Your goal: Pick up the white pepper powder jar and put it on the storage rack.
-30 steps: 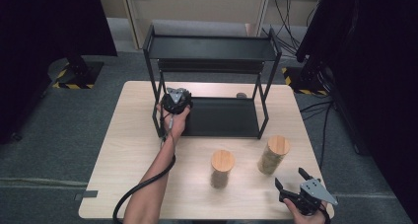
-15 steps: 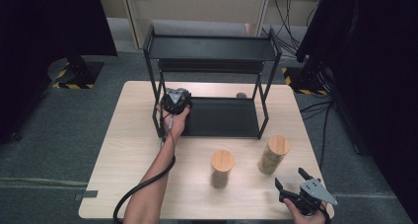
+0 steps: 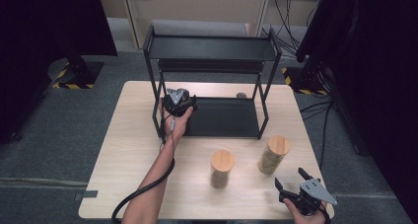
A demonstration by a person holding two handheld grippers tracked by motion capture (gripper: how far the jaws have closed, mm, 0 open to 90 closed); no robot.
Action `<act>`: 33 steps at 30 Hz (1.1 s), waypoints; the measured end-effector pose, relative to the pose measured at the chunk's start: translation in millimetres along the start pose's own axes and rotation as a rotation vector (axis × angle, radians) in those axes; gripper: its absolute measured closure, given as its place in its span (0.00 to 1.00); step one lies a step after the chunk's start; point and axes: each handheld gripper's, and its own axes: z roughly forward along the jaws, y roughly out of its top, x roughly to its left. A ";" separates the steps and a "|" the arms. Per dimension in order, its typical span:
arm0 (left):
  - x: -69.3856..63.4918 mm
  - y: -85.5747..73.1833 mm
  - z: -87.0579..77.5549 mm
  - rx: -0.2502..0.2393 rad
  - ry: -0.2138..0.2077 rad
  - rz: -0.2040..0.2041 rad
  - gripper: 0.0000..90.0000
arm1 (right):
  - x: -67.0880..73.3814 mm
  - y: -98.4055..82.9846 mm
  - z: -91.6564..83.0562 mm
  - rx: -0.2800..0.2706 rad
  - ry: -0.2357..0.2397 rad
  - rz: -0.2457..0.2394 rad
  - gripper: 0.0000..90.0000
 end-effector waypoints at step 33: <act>-5.0 2.8 -37.4 -0.012 -0.047 0.033 0.09 | -0.7 -0.1 -0.3 -0.004 0.002 0.006 0.07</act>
